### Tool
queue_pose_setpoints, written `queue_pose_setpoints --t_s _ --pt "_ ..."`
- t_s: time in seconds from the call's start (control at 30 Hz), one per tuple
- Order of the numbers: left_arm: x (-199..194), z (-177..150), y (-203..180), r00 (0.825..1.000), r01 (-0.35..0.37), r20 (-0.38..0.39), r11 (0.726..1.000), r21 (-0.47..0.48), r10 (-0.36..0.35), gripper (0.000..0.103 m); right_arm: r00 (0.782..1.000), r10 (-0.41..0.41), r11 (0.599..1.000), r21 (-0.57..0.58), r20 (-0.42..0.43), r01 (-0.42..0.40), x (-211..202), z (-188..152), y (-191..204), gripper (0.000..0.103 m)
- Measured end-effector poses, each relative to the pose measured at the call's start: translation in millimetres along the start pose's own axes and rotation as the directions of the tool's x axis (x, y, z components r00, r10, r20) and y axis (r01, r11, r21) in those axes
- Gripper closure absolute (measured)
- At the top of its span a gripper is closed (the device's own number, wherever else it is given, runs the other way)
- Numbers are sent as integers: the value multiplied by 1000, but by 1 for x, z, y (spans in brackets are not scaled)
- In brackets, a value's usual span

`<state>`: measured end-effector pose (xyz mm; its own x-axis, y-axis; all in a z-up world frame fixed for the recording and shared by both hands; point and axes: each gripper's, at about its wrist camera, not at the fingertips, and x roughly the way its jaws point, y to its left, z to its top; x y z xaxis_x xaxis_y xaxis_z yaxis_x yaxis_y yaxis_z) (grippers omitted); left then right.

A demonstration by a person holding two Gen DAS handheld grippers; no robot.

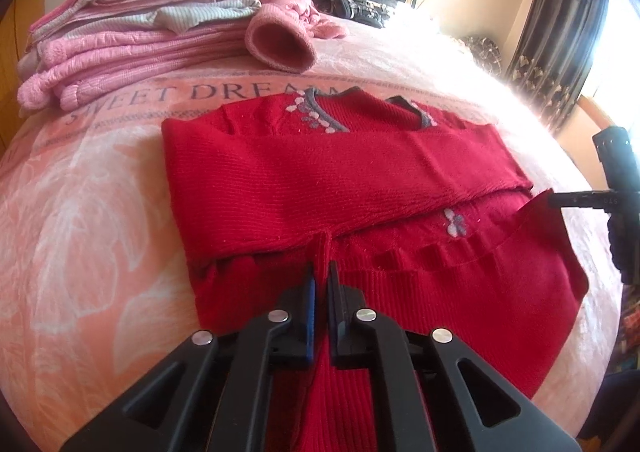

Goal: Fold small clothes

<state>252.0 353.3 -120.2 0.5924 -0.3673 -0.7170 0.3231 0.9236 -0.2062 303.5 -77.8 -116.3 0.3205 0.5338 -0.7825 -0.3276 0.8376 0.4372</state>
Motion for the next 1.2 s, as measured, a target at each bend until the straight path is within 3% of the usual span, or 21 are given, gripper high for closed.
queue_pose_setpoints --t_s 0.23,0.47,0.67,0.8,0.93,1.1,1.2 --pt "-29 14 -3 992 72 106 996 -58 -66 99 996 43 999 5 74 -44 -31 6 3 100" --pt "-56 54 12 962 109 265 982 -155 -64 99 979 61 996 47 194 -71 -67 31 5 100" --pt "-41 106 20 950 72 311 981 -179 -13 99 975 -55 997 56 217 44 -73 91 5 100" --pt "-8 139 32 951 9 304 981 -194 51 99 968 -119 990 105 223 98 -50 140 -14 100" --pt "43 145 55 965 -95 220 970 -226 146 99 968 -189 973 165 163 162 -1 165 -40 100" --pt "100 123 74 972 -194 89 955 -224 219 99 960 -271 947 198 76 252 66 159 -61 100" --pt "114 112 84 972 -214 40 944 -250 231 91 949 -313 932 207 39 298 89 147 -67 98"
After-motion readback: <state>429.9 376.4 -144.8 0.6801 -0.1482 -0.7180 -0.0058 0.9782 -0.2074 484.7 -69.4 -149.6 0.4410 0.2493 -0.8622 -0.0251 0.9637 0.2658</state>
